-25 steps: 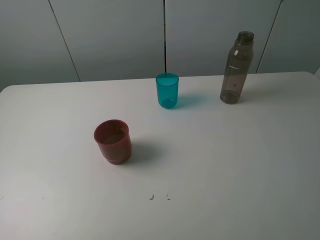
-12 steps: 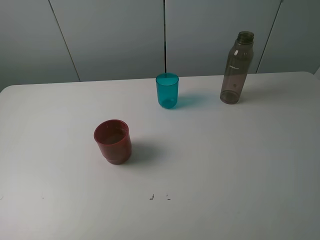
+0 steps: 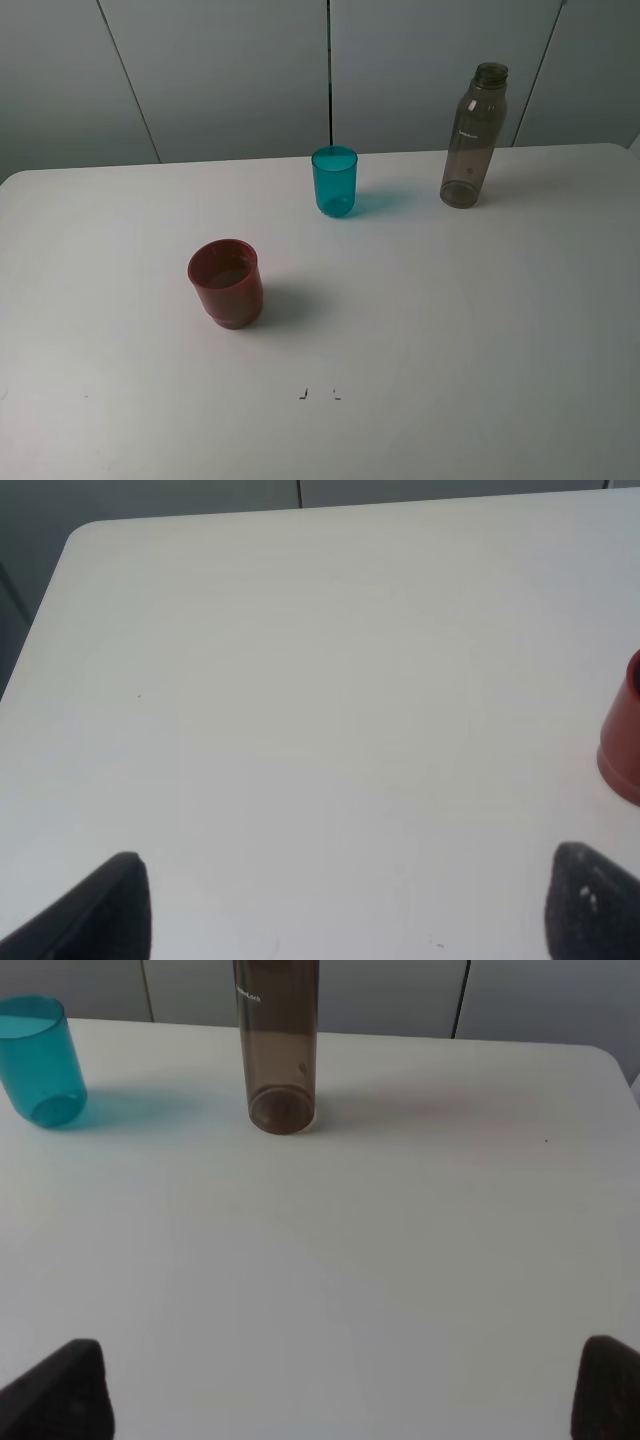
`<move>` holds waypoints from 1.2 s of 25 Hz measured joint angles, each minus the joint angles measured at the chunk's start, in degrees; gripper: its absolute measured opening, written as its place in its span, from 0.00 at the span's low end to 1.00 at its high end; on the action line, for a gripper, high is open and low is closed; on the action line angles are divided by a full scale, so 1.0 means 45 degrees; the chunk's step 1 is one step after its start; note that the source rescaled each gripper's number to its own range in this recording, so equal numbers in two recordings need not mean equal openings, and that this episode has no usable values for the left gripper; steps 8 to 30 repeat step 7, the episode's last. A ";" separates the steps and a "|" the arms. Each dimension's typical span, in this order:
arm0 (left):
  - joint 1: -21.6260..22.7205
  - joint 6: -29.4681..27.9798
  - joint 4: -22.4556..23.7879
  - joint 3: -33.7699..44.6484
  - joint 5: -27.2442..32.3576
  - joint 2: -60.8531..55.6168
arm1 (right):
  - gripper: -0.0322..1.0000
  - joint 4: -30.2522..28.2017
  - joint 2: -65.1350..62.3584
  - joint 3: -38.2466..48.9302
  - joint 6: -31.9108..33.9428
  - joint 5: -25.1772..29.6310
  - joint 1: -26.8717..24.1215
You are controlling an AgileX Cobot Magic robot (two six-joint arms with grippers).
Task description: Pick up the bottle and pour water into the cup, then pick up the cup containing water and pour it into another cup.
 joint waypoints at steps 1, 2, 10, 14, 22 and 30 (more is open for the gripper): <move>0.0000 0.0000 0.0000 0.0000 0.0000 0.0000 | 1.00 0.0000 0.0000 0.0000 0.0000 0.0000 0.0000; 0.0000 0.0000 0.0000 0.0000 0.0000 0.0000 | 1.00 0.0000 0.0000 0.0000 0.0000 0.0000 0.0000; 0.0000 0.0000 0.0000 0.0000 0.0000 0.0000 | 1.00 0.0000 0.0000 0.0000 0.0000 0.0000 0.0000; 0.0000 0.0000 0.0000 0.0000 0.0000 0.0000 | 1.00 0.0000 0.0000 0.0000 0.0000 0.0000 0.0000; 0.0000 0.0000 0.0000 0.0000 0.0000 0.0000 | 1.00 0.0000 0.0000 0.0000 0.0000 0.0000 0.0000; 0.0000 0.0000 0.0000 0.0000 0.0000 0.0000 | 1.00 0.0000 0.0000 0.0000 0.0000 0.0000 0.0000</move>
